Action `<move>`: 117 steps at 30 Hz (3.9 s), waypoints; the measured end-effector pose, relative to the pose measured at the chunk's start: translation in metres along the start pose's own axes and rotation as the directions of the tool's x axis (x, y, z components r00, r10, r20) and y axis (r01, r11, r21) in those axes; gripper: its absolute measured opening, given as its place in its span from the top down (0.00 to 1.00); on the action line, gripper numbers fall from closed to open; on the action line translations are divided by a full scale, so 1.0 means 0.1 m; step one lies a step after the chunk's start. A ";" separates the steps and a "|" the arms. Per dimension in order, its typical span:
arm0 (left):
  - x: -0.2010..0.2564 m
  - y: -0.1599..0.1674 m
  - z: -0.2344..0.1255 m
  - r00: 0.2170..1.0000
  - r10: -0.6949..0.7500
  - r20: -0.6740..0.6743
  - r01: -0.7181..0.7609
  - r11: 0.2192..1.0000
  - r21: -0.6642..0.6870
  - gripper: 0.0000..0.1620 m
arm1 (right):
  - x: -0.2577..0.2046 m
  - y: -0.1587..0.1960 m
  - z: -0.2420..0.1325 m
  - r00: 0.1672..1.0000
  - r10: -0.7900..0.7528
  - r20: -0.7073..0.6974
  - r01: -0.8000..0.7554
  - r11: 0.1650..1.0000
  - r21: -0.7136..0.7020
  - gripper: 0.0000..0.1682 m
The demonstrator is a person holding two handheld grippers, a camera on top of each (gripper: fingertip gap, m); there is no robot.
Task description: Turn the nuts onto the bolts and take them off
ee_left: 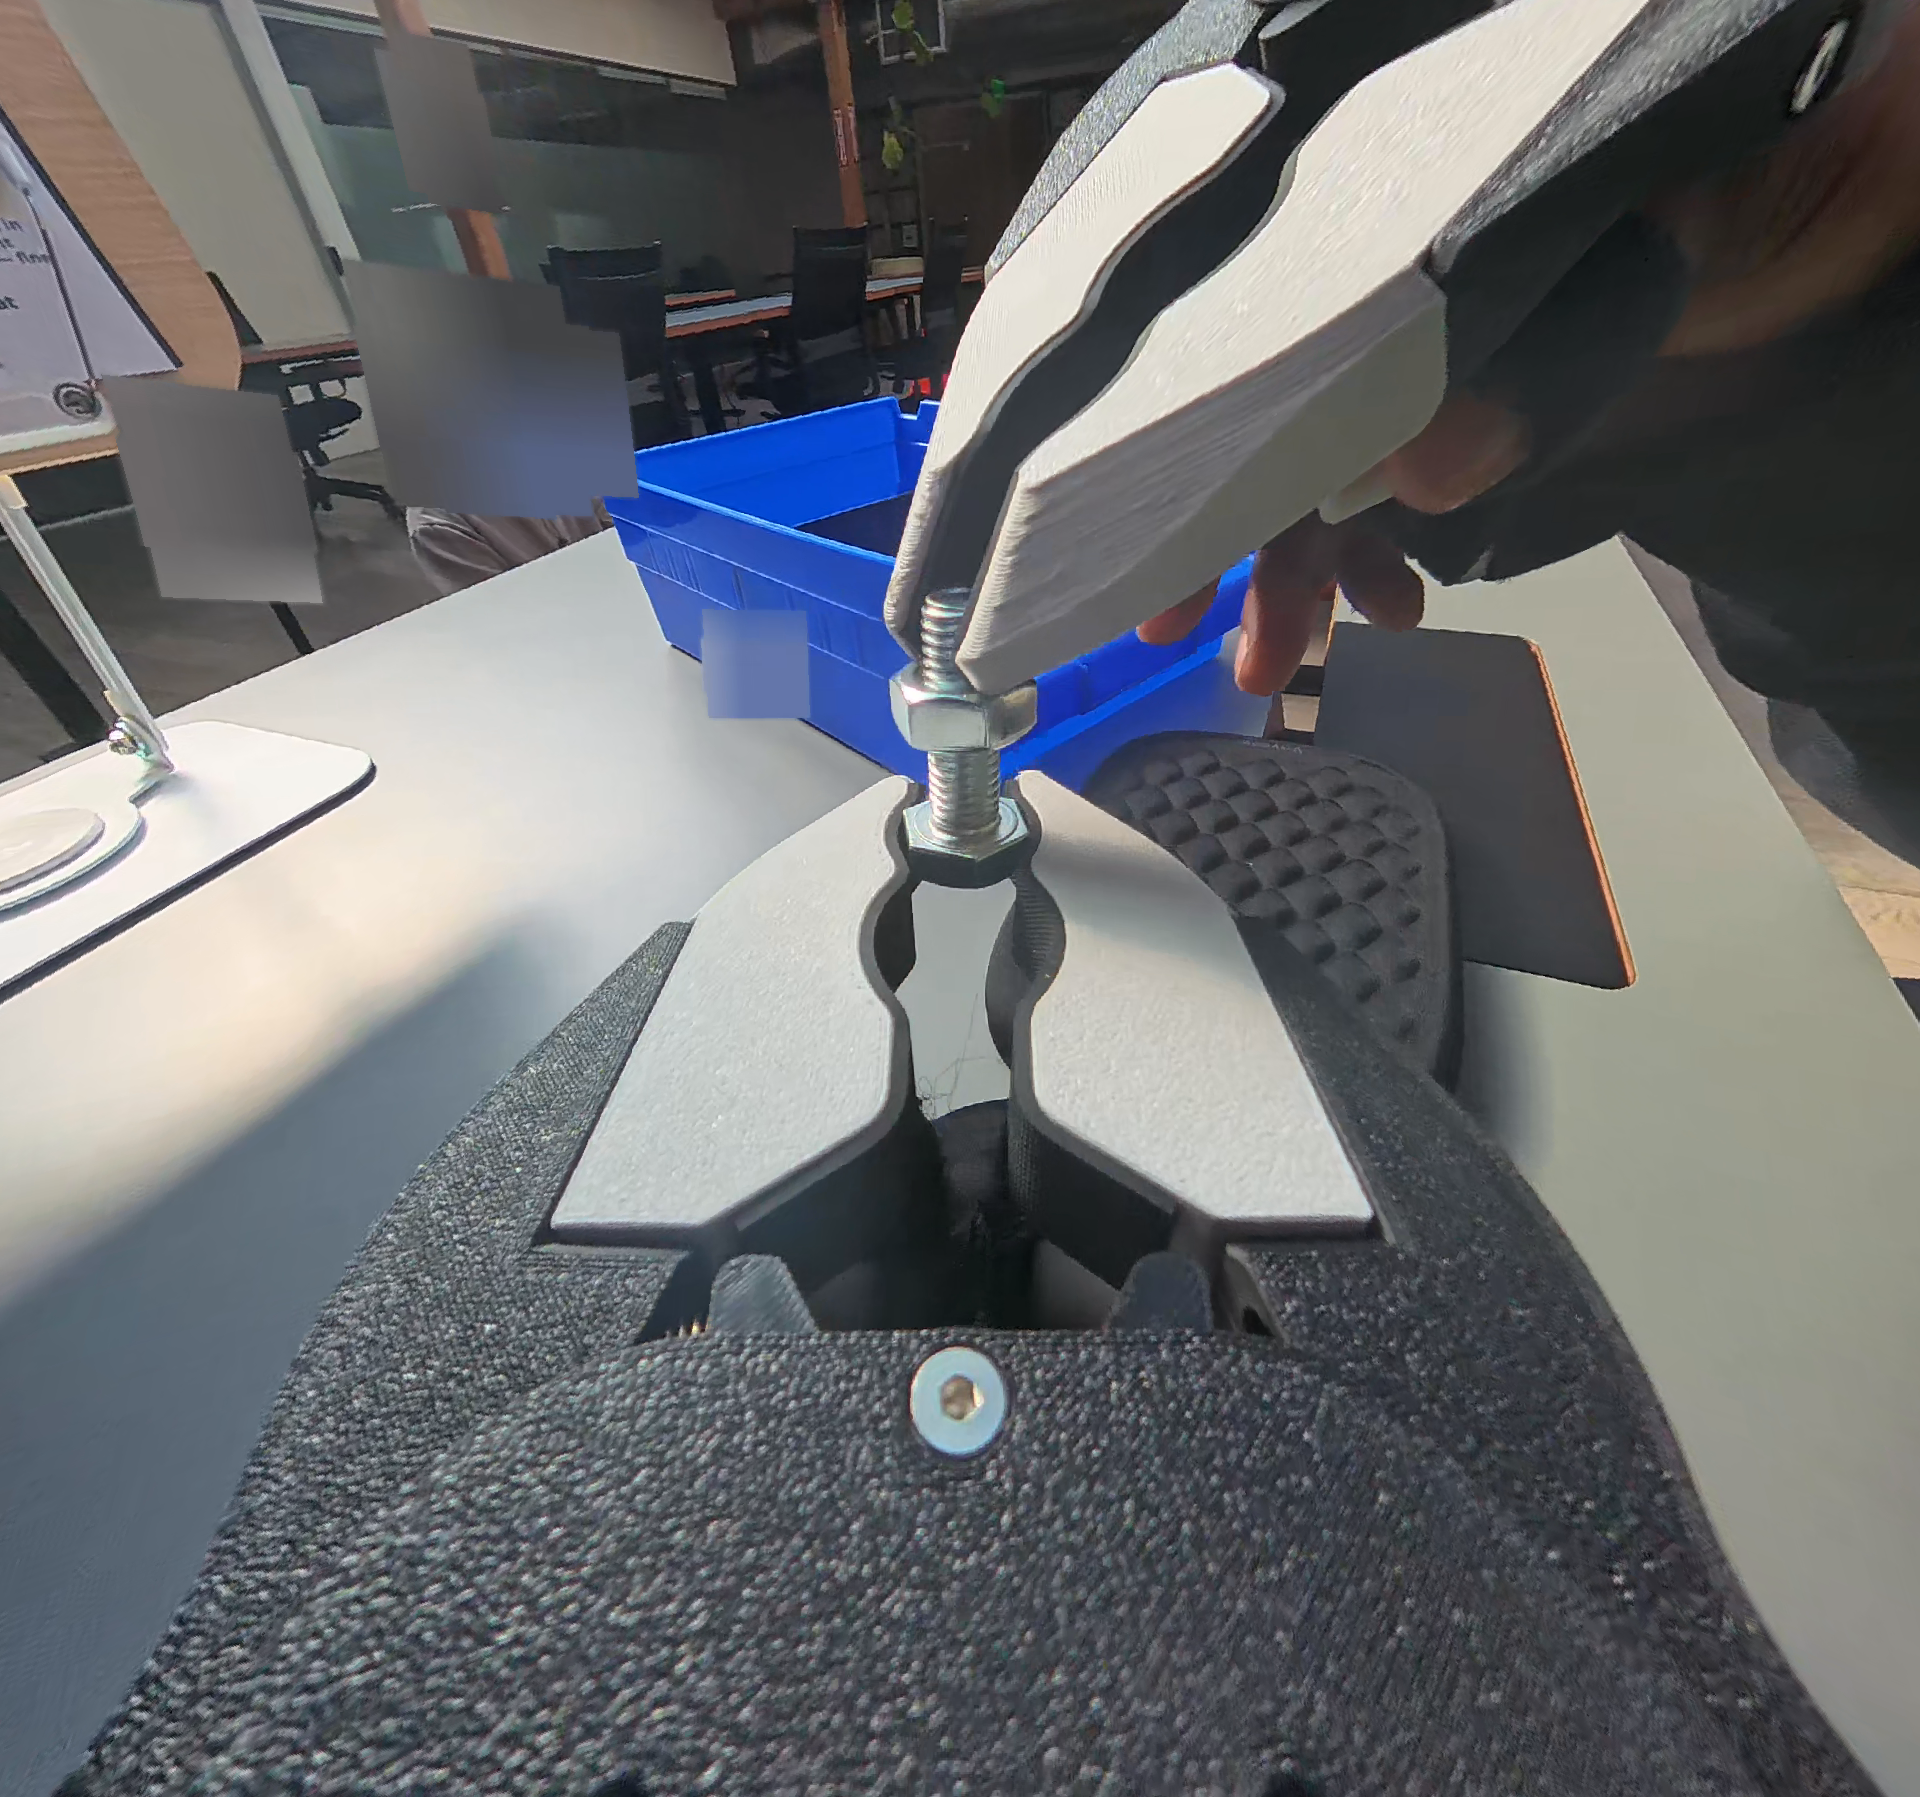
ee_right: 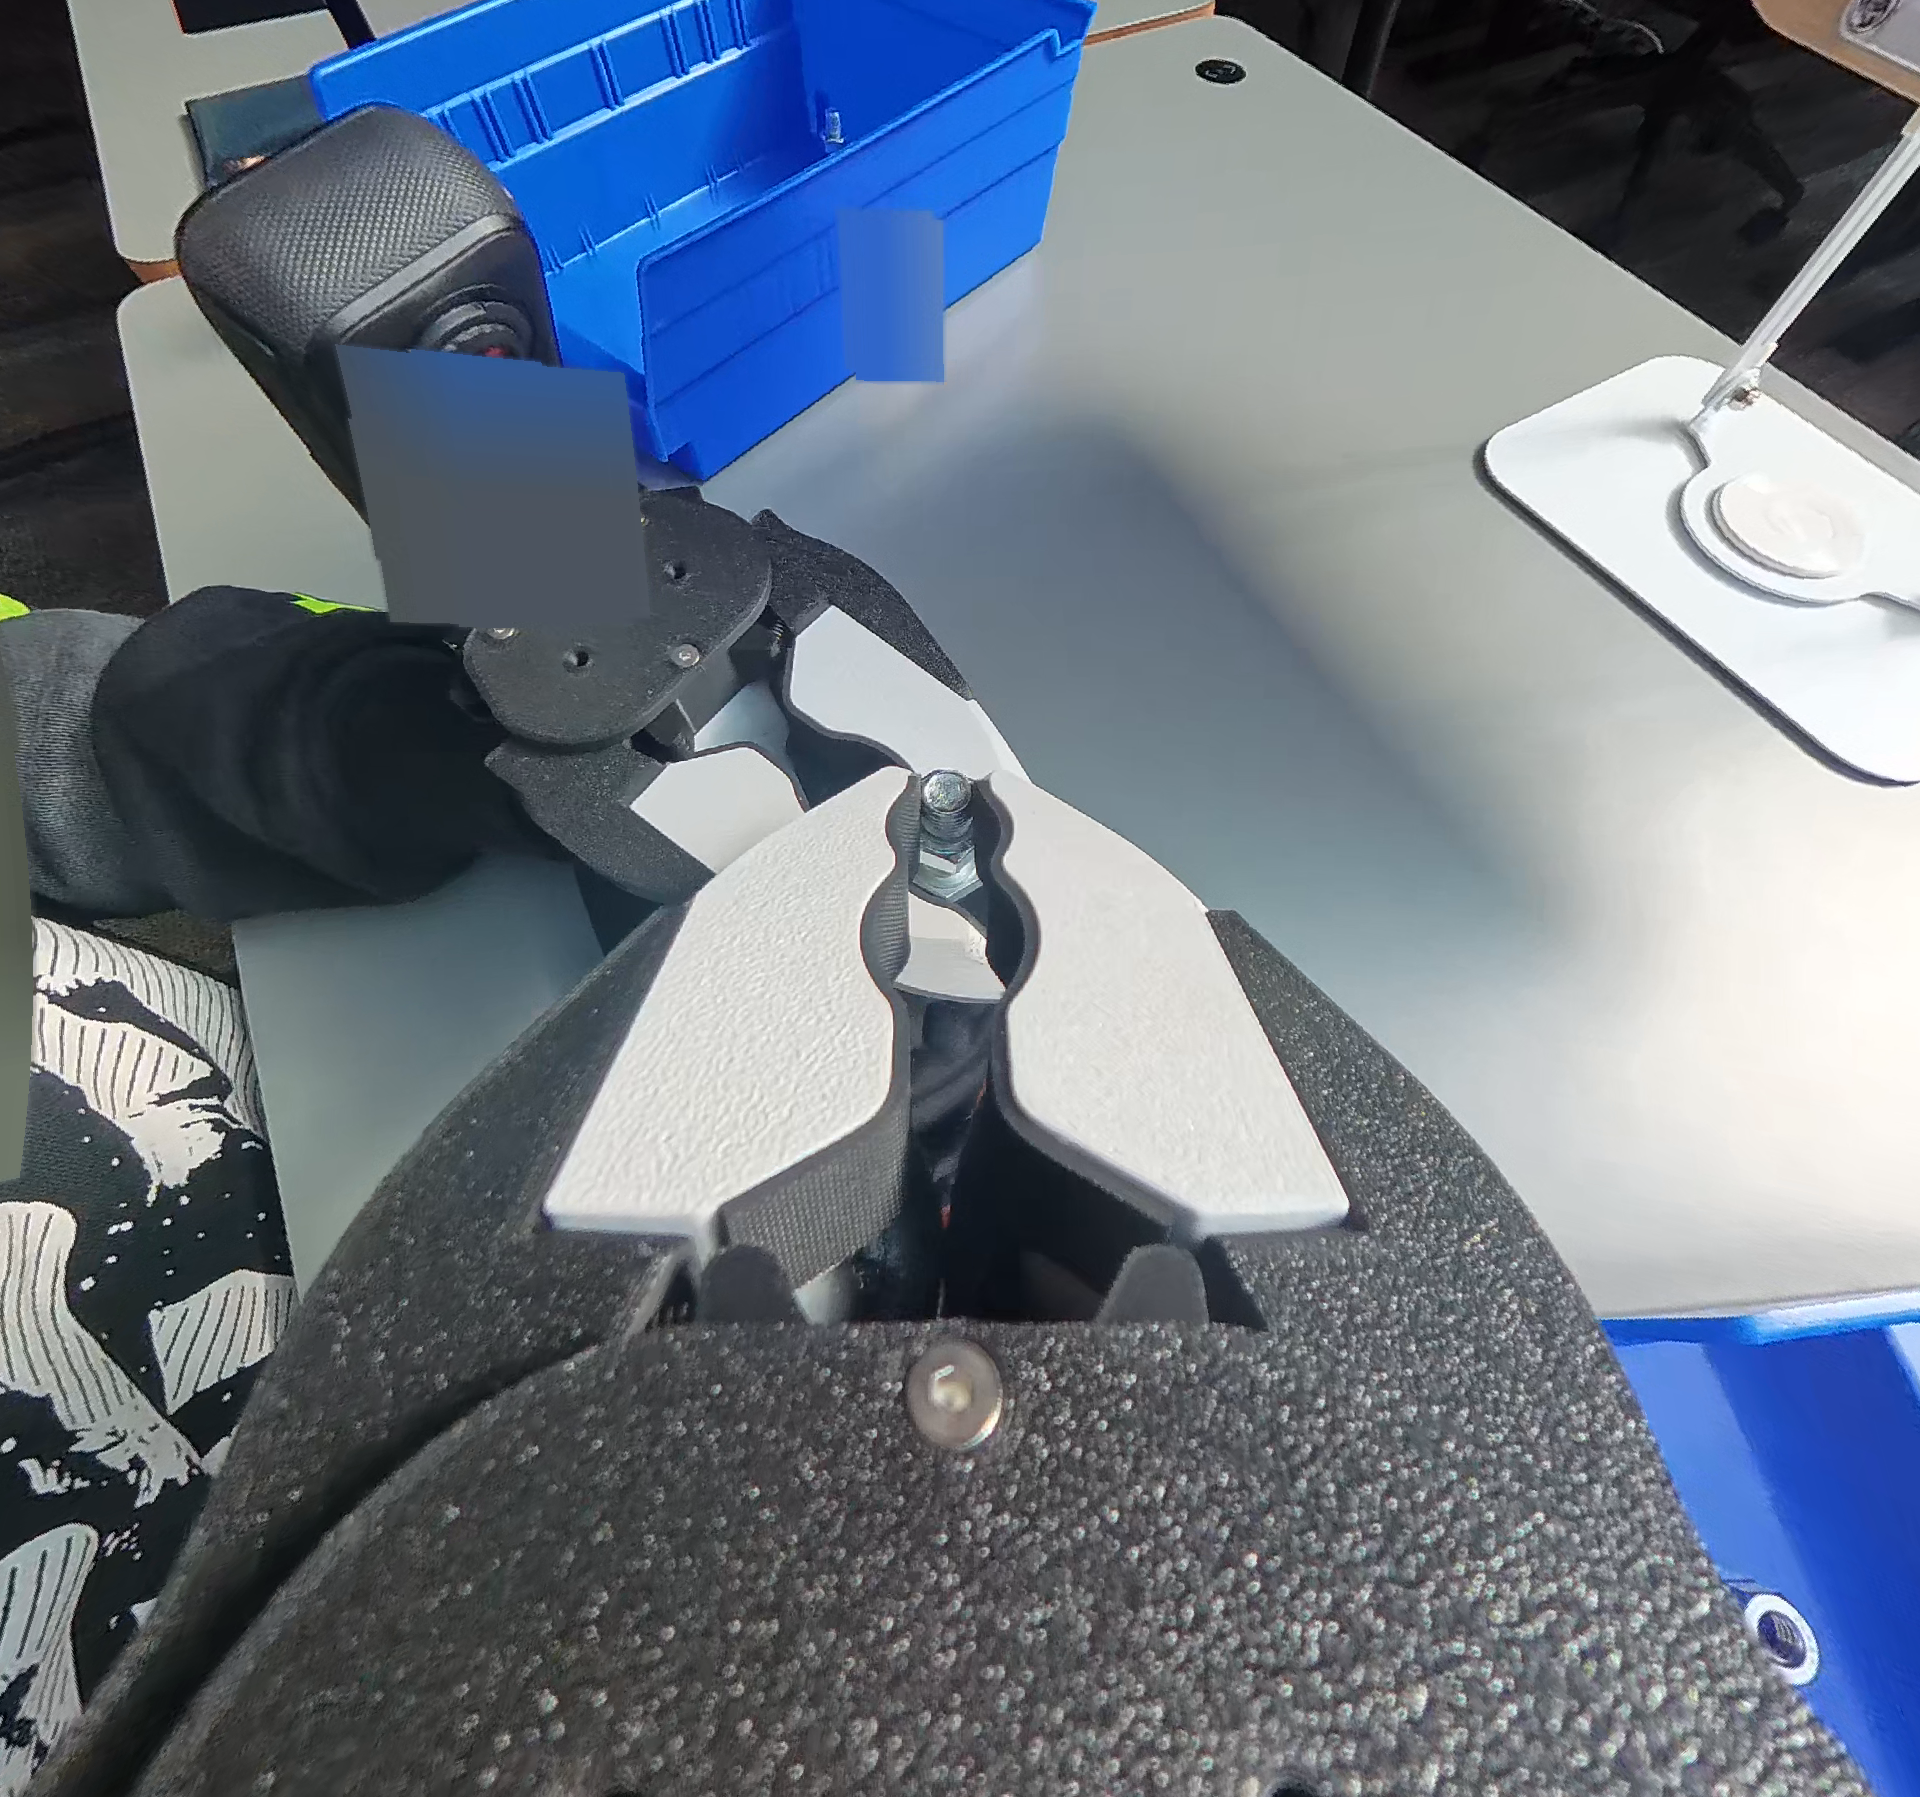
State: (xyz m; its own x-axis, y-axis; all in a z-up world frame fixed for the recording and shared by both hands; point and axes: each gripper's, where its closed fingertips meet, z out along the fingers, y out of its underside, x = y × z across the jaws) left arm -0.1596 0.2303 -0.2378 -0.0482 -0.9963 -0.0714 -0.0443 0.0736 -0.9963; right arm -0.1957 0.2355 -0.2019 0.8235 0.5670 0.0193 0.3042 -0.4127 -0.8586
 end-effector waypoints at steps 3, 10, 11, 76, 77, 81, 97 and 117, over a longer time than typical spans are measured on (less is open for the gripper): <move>0.05 -0.03 -0.03 0.998 -0.028 -0.063 0.029 0.999 0.025 0.92 | -0.02 -0.05 -0.03 0.999 -0.017 0.029 0.016 0.999 0.049 0.90; 0.18 -0.13 -0.19 0.945 -0.132 -0.300 0.169 0.981 0.100 0.92 | -0.07 -0.08 -0.09 0.986 -0.141 0.092 0.101 0.932 0.347 0.52; 0.20 -0.13 -0.19 0.936 -0.140 -0.324 0.180 0.979 0.097 0.92 | -0.09 -0.08 -0.07 0.987 -0.116 0.110 0.063 0.916 0.396 0.54; 0.23 -0.06 -0.15 0.933 -0.137 -0.334 0.167 0.984 0.062 0.92 | 0.01 0.05 -0.09 0.998 -0.047 0.043 0.019 0.859 0.512 0.95; 0.24 -0.05 -0.15 0.933 -0.134 -0.334 0.163 0.985 0.061 0.92 | 0.03 0.05 -0.11 0.998 -0.043 0.038 0.017 0.856 0.517 0.97; 0.24 -0.06 -0.15 0.933 -0.135 -0.334 0.164 0.985 0.061 0.92 | 0.06 0.06 -0.13 0.999 -0.038 0.031 0.017 0.858 0.514 0.97; 0.24 -0.04 -0.14 0.934 -0.130 -0.332 0.157 0.986 0.055 0.92 | -0.12 -0.09 0.27 0.992 -0.039 0.117 -0.023 0.871 0.491 0.67; 0.23 -0.05 -0.15 0.933 -0.140 -0.331 0.168 0.984 0.059 0.92 | 0.04 0.07 -0.12 0.998 -0.029 0.048 0.001 0.868 0.497 0.97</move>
State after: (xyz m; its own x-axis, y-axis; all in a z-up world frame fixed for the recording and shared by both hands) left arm -0.1756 0.2078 -0.2337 -0.3690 -0.9252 0.0883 0.0068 -0.0977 -0.9952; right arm -0.1847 0.2260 -0.2017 0.7905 0.6122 0.0195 0.0273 -0.0035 -0.9996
